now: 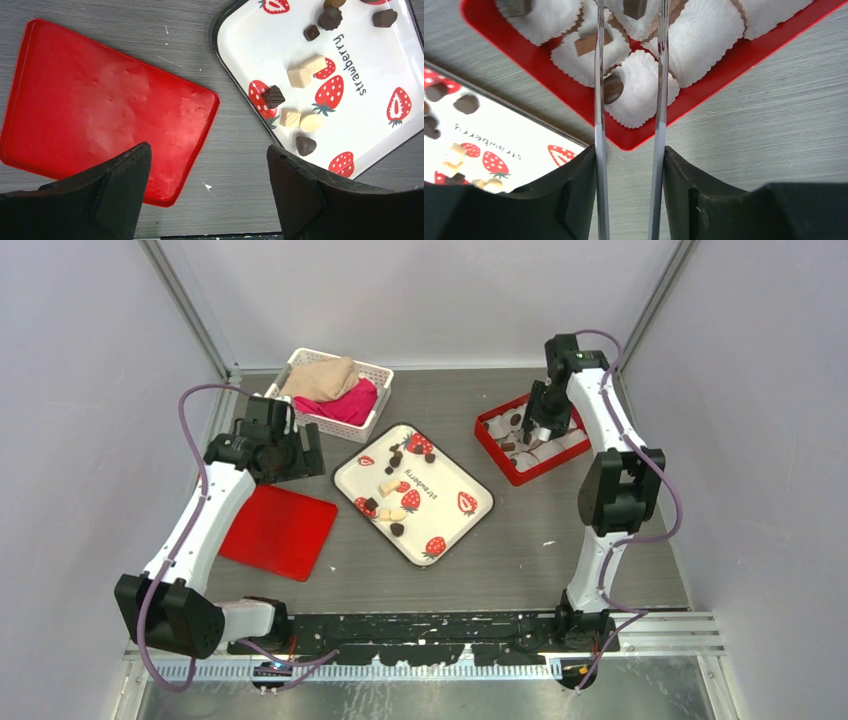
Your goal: Pack the chocolate
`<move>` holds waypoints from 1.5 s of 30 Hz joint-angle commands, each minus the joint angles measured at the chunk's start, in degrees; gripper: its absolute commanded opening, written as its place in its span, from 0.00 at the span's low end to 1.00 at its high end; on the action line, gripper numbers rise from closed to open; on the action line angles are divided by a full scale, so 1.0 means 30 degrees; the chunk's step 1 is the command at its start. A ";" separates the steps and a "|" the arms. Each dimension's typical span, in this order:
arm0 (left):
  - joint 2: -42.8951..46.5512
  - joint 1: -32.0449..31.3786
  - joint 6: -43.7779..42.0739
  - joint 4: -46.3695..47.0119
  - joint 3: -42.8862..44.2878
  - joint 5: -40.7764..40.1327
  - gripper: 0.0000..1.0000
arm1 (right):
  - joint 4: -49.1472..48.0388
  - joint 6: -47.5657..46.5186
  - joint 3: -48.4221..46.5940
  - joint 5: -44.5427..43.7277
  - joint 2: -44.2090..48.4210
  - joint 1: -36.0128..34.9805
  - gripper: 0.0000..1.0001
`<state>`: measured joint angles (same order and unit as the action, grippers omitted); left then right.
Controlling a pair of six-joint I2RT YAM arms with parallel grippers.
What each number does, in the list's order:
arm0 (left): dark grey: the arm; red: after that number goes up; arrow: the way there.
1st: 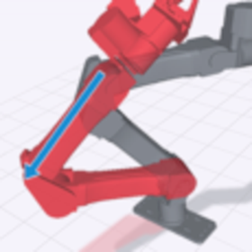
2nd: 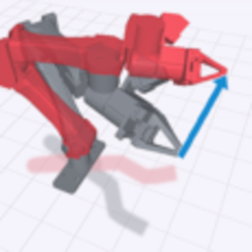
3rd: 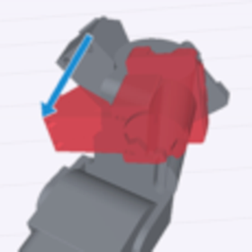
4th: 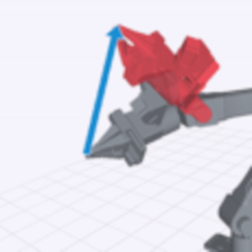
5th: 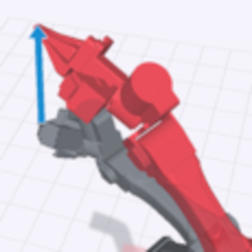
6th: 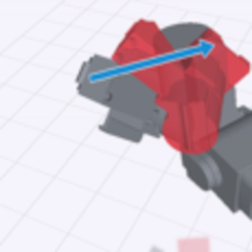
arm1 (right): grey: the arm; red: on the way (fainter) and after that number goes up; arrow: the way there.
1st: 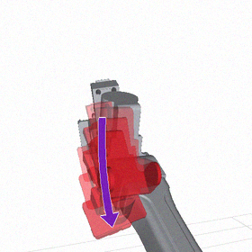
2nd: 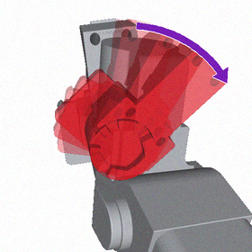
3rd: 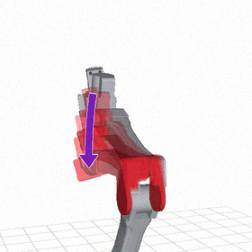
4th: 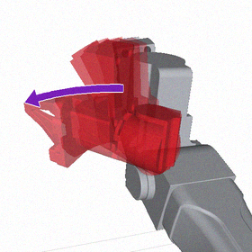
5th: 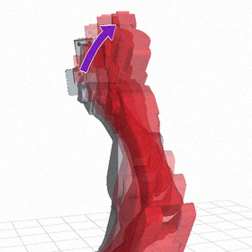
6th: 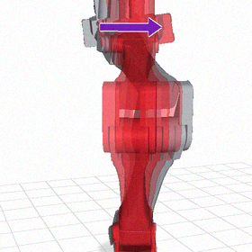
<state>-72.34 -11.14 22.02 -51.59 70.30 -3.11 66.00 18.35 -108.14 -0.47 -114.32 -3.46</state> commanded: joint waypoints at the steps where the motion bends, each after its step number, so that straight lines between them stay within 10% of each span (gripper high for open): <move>1: 0.0008 0.0108 -0.0271 0.0812 0.0853 0.0273 0.86 | 0.0612 0.0298 -0.1622 -0.0107 0.3200 -0.0890 0.52; 7: -0.0020 0.0109 -0.0635 0.0777 0.0877 0.0285 0.86 | 0.0924 0.0065 0.0042 -0.0803 0.5176 -0.5209 0.48; 18: 0.0633 0.0167 -0.1041 0.0449 0.0453 -0.0192 0.86 | -0.0782 -0.0082 0.4988 0.0861 0.6430 -1.2265 0.07; 45: 0.1113 0.0196 -0.0426 0.0411 0.0122 0.0274 0.86 | -0.3046 -0.0126 0.7737 0.1268 0.5547 -1.7082 0.48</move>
<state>-70.57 -10.81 20.56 -51.33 70.35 -2.90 59.24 16.97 -84.07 4.38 -96.97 -54.76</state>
